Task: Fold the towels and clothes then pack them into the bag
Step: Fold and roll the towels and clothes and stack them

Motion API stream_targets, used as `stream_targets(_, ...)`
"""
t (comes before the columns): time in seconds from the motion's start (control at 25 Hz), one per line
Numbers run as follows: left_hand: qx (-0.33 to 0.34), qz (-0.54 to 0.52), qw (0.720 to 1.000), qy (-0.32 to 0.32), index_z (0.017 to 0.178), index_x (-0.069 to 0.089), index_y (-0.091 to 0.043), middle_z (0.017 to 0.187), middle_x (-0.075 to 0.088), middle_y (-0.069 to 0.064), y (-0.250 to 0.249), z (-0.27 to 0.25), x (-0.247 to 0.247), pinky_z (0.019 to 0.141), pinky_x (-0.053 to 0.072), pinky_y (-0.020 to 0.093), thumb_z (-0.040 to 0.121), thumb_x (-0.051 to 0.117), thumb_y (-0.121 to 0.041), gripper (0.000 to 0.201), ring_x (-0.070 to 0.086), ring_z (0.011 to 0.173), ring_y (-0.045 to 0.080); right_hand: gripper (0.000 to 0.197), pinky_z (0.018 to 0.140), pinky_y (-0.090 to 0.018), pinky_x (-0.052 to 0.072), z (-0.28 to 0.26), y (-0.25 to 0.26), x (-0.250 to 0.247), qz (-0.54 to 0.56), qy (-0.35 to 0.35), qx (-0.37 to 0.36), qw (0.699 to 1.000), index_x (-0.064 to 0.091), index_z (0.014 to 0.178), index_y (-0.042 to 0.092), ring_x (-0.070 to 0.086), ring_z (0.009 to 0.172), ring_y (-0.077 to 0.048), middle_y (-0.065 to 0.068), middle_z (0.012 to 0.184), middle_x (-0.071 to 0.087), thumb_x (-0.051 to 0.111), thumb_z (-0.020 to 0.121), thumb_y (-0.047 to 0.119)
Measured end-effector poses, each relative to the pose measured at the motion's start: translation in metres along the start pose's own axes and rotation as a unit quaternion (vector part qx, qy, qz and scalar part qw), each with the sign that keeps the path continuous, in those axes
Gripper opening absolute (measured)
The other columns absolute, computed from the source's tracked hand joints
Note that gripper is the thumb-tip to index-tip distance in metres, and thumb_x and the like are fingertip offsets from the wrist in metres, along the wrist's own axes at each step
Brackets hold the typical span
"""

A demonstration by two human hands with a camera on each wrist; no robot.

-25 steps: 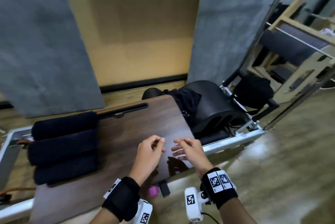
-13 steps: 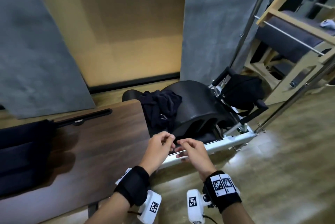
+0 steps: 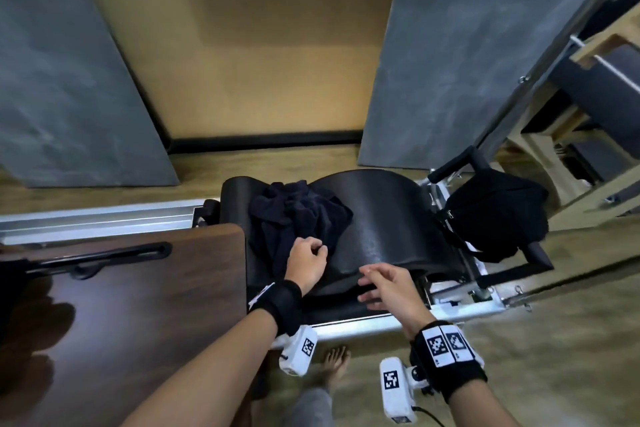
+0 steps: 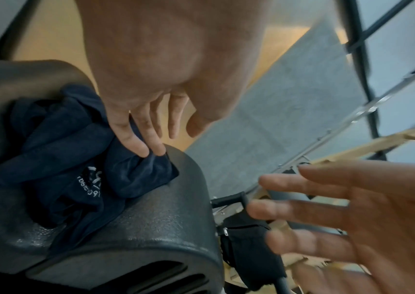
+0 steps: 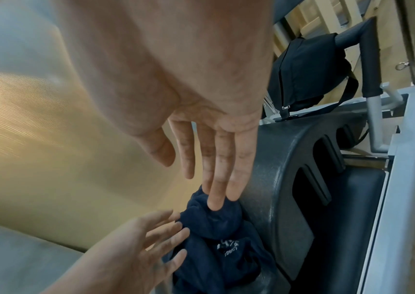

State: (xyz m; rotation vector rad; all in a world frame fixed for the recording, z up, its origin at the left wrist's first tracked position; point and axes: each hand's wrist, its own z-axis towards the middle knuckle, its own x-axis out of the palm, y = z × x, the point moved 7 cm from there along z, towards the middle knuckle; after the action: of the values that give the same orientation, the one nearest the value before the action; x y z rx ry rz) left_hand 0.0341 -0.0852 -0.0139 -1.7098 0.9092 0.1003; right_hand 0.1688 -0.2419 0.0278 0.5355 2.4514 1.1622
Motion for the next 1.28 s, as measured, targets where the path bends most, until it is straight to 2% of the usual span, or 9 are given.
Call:
stream_targets(0.12,-0.068,0.009,0.997,0.035,0.138,0.064,-0.010,0.149,0.040,0.014,0.009,0.059,0.014,0.107,0.041,0.023,0.107,0.058,-0.023,0.034,0.061,0.120,0.030,0.017,0.068,-0.035,0.053,0.052,0.011,-0.013,-0.030,0.009,0.025,0.999,0.070,0.109,0.008,0.070,0.070,-0.024,-0.020,0.103,0.075,0.060,0.104,0.021)
stream_targets(0.28,-0.175,-0.004,0.982,0.072,0.155,0.050,-0.021,0.161,0.022,0.017,0.025,0.109,0.030,0.108,0.051,0.040,0.110,0.052,-0.026,0.046,0.065,0.116,0.039,0.016,0.070,-0.036,0.056,0.098,0.013,-0.016,-0.036,0.027,0.054,0.998,0.071,0.109,0.010,0.072,0.072,-0.024,-0.018,0.102,0.076,0.060,0.104,0.020)
stream_targets(0.44,-0.219,-0.002,0.974,0.063,0.156,0.043,-0.002,0.161,0.030,0.013,0.035,0.125,0.039,0.112,0.048,0.045,0.109,0.055,-0.025,0.054,0.056,0.132,0.038,0.015,0.071,-0.037,0.058,0.119,0.011,-0.021,-0.036,0.035,0.072,0.996,0.071,0.109,0.010,0.072,0.072,-0.025,-0.017,0.100,0.077,0.061,0.103,0.020)
stream_targets(0.64,-0.104,-0.137,0.978,-0.119,0.102,0.079,-0.003,0.110,0.074,0.012,-0.002,0.111,0.008,0.093,0.055,0.035,0.097,0.071,-0.008,0.011,0.070,0.099,0.022,0.017,0.069,-0.036,0.059,0.124,0.025,-0.026,-0.037,0.046,0.061,0.996,0.070,0.111,0.010,0.073,0.072,-0.024,-0.019,0.101,0.077,0.061,0.103,0.022)
stream_targets(0.76,-0.020,-0.216,0.966,-0.143,0.094,0.082,-0.007,0.090,0.079,0.002,-0.045,0.080,-0.018,0.079,0.054,0.022,0.091,0.079,-0.003,0.006,0.069,0.076,0.006,0.015,0.066,-0.033,0.060,0.112,0.046,-0.013,-0.041,0.073,0.017,0.996,0.070,0.114,0.017,0.073,0.072,-0.021,-0.016,0.103,0.075,0.061,0.103,0.017)
stream_targets(0.84,0.032,-0.258,0.956,-0.135,0.094,0.082,-0.008,0.091,0.081,0.000,-0.075,0.052,-0.034,0.078,0.055,0.018,0.091,0.080,-0.002,0.007,0.072,0.079,0.005,0.035,0.066,-0.029,0.058,0.099,0.065,0.000,-0.044,0.108,-0.051,0.992,0.067,0.128,0.026,0.072,0.084,-0.017,-0.009,0.112,0.070,0.064,0.099,0.008)
stream_targets(1.0,0.112,-0.310,0.938,-0.106,0.097,0.084,-0.014,0.096,0.082,0.000,-0.123,-0.014,-0.062,0.076,0.056,0.017,0.093,0.080,-0.010,0.007,0.077,0.090,0.008,0.081,0.100,-0.035,0.055,0.060,0.090,0.021,-0.090,0.136,-0.189,0.968,0.047,0.152,0.031,0.062,0.123,-0.017,0.006,0.139,0.058,0.076,0.084,-0.003)
stream_targets(1.16,0.177,-0.348,0.914,-0.110,0.095,0.084,-0.014,0.098,0.082,0.002,-0.147,-0.089,-0.083,0.070,0.054,0.016,0.093,0.081,-0.012,0.004,0.074,0.088,0.006,0.034,0.098,-0.054,0.055,0.004,0.093,0.005,-0.067,0.034,-0.275,0.959,0.071,0.111,0.016,0.070,0.104,-0.029,-0.008,0.110,0.074,0.078,0.083,-0.001)
stream_targets(1.28,0.213,-0.319,0.912,-0.145,0.104,0.080,-0.016,0.102,0.080,-0.002,-0.139,-0.141,-0.104,0.074,0.054,0.020,0.097,0.076,-0.010,0.011,0.072,0.093,0.006,0.017,0.089,-0.052,0.059,-0.047,0.093,-0.011,-0.019,0.043,-0.331,0.943,0.073,0.094,0.021,0.073,0.096,-0.032,-0.006,0.092,0.078,0.079,0.086,0.007)
